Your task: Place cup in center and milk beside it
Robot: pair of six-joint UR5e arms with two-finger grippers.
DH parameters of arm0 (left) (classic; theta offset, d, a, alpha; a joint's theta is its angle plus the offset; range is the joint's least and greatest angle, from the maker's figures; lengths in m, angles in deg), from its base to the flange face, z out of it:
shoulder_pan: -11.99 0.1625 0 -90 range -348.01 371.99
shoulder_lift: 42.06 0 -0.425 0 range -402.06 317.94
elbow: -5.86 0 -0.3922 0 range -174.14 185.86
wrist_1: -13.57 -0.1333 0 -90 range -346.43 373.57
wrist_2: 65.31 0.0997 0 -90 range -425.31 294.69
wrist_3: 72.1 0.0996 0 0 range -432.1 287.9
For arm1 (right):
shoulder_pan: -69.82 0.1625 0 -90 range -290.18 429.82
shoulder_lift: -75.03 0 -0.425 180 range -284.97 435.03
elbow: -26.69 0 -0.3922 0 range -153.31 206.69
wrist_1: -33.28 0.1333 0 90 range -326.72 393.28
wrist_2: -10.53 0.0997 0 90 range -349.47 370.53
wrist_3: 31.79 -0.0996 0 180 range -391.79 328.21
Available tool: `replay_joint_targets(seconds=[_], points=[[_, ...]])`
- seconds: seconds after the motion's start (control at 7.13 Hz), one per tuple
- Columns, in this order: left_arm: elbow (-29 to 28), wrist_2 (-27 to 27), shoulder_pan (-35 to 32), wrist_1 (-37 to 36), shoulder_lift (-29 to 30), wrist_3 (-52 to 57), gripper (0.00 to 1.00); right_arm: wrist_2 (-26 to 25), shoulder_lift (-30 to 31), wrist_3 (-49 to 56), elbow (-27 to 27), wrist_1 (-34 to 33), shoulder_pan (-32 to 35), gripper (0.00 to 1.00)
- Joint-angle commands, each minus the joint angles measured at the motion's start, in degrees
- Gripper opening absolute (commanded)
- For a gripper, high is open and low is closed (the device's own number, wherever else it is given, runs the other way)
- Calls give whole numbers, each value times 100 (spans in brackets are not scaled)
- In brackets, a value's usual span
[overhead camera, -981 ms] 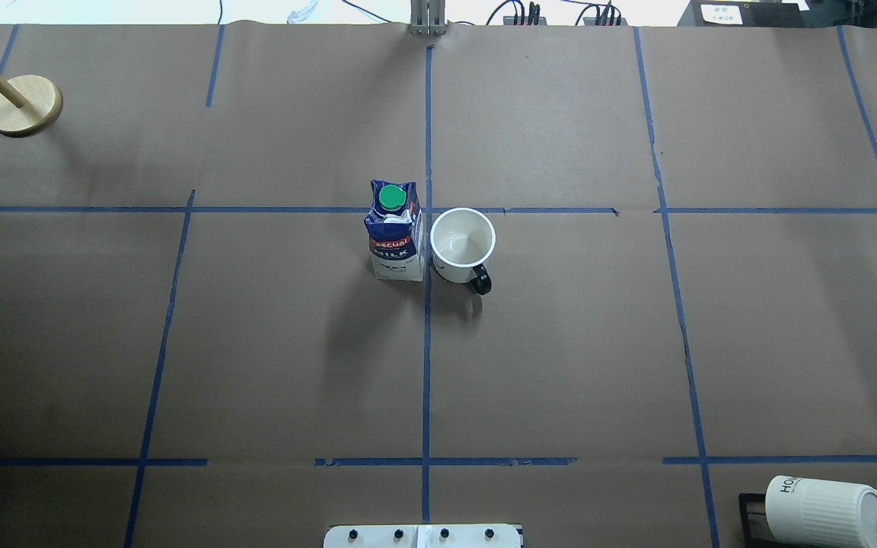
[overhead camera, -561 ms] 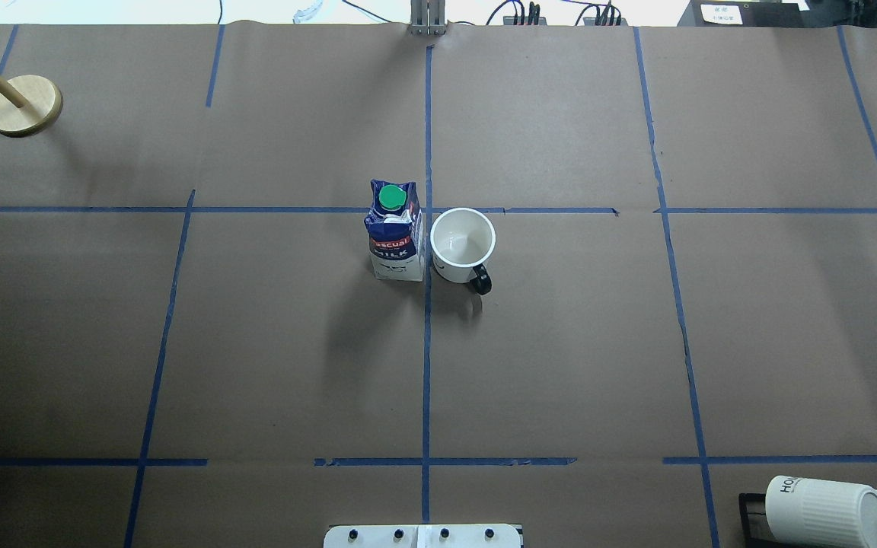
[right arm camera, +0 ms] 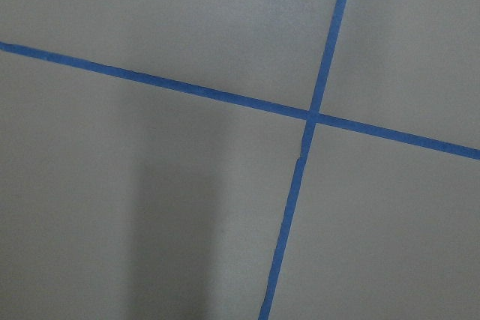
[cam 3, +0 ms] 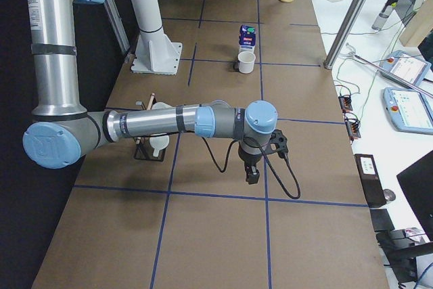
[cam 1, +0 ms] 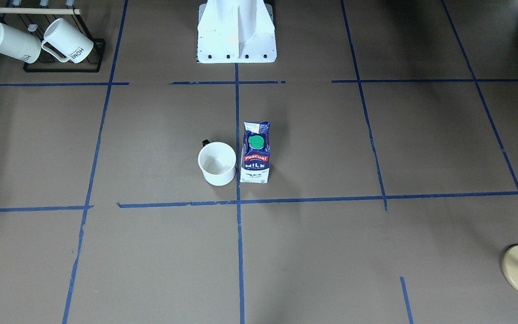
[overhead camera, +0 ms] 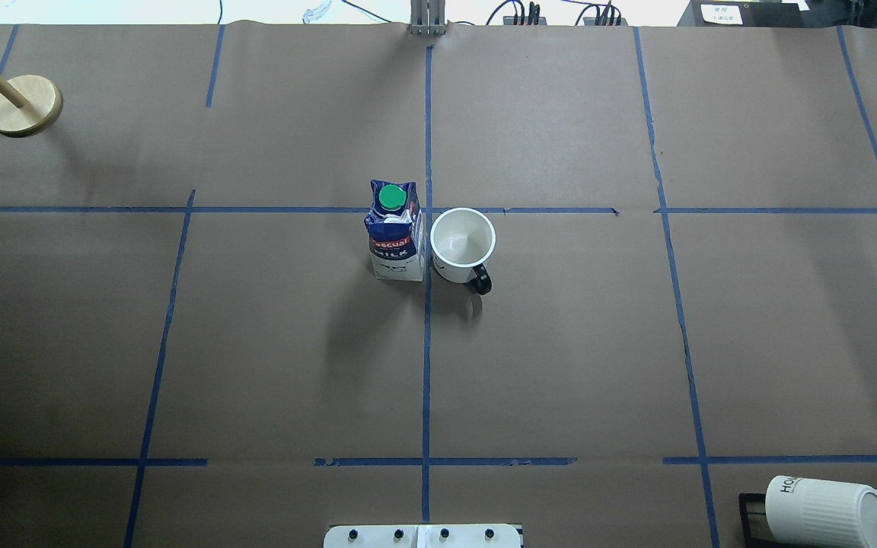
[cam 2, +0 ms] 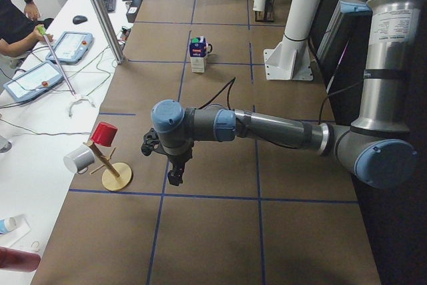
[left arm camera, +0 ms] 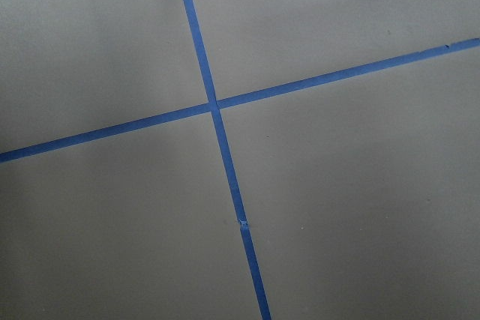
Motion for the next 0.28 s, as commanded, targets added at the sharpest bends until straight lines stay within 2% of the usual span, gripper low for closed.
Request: replay_joint_targets(seconds=[0.0, 0.14], points=[[15, 9, 0, 5, 9, 0, 100, 25, -10, -9, 32, -2, 0, 100], [24, 0, 0, 5, 0, 0, 100, -1, -10, -9, 33, -2, 0, 100]])
